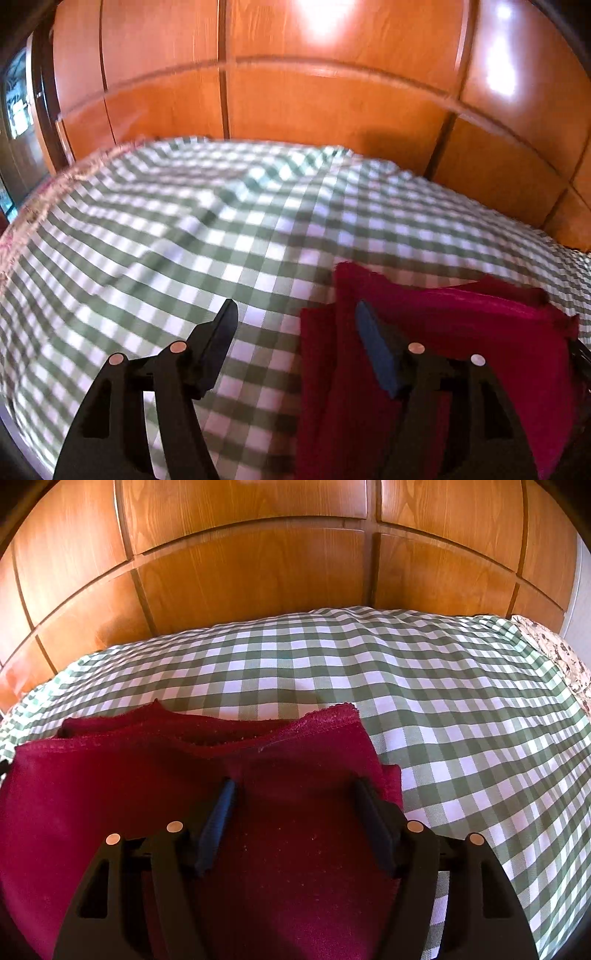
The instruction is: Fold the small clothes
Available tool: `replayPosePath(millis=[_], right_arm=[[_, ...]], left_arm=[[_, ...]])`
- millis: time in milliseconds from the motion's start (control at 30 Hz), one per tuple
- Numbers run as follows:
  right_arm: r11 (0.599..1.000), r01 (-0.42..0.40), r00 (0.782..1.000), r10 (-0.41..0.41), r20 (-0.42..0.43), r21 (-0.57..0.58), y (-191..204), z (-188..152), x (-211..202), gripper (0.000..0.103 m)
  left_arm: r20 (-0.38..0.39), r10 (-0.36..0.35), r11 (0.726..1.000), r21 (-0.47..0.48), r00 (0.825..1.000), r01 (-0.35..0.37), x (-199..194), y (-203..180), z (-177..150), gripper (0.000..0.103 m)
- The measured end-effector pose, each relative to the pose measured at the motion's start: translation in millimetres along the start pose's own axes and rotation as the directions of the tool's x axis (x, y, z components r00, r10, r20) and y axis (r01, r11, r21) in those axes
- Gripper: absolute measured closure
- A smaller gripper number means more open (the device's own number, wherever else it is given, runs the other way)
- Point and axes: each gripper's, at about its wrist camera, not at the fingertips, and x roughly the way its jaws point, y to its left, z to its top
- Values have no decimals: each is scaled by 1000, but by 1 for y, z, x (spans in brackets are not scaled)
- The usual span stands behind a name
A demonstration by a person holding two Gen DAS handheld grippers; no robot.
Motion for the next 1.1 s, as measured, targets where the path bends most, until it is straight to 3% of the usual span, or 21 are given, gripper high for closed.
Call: replayPosePath(millis=[200,533,833,1100], right_arm=[[1000,3,1000,-3,1,-3,0,0,0,37],[1000,2,1000,-2,4,-3,0,0,0,37],[1000,-4,1000,4,6,1,-1,0,-1,37],[999,-33,999,33,4,15,-2,2,-2,33]], left_arm=[[78,-24,999,24,997,23,-38,-3,-5,29],[99,-69,997,40,993,66,-74,-14,-27,27],[75,-101,991,101,992,93,-86,-37,-52,27],[-55,-95,982,158,994,102,-58,-50,-89,26]])
